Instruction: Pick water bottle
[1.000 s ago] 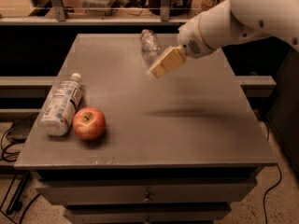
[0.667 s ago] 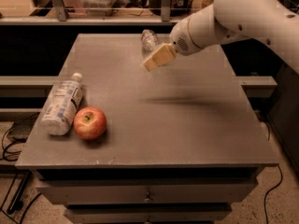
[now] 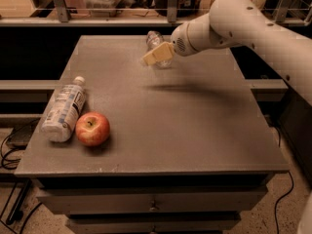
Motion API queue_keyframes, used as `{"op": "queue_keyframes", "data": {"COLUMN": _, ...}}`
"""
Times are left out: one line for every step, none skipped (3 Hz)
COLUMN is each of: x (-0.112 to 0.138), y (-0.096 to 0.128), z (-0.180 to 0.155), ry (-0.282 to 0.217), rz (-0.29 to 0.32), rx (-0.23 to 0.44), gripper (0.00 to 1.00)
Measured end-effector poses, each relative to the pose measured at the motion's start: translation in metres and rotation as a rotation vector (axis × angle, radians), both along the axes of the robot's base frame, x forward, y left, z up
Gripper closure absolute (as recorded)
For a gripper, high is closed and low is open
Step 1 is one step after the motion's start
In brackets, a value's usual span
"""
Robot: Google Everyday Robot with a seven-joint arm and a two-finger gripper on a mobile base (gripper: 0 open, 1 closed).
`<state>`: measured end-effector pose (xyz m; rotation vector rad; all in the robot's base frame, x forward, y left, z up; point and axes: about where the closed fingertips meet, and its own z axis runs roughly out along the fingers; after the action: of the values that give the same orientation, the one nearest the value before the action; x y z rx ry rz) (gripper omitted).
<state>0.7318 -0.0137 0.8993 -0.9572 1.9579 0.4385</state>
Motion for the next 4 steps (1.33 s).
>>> {"op": "queue_keyframes", "data": {"x": 0.025, "y": 0.003, "z": -0.015, "ry": 0.023, "rz": -0.031, "rx": 0.047, "gripper": 0.0}}
{"op": "queue_keyframes", "data": {"x": 0.043, "y": 0.005, "z": -0.03, "ry": 0.046, "rz": -0.054, "rx": 0.083, "gripper": 0.0}}
{"op": "queue_keyframes", "data": {"x": 0.053, "y": 0.007, "z": -0.047, "ry": 0.076, "rz": -0.064, "rx": 0.12, "gripper": 0.16}}
{"op": "queue_keyframes", "data": {"x": 0.056, "y": 0.004, "z": -0.054, "ry": 0.089, "rz": -0.078, "rx": 0.132, "gripper": 0.39}}
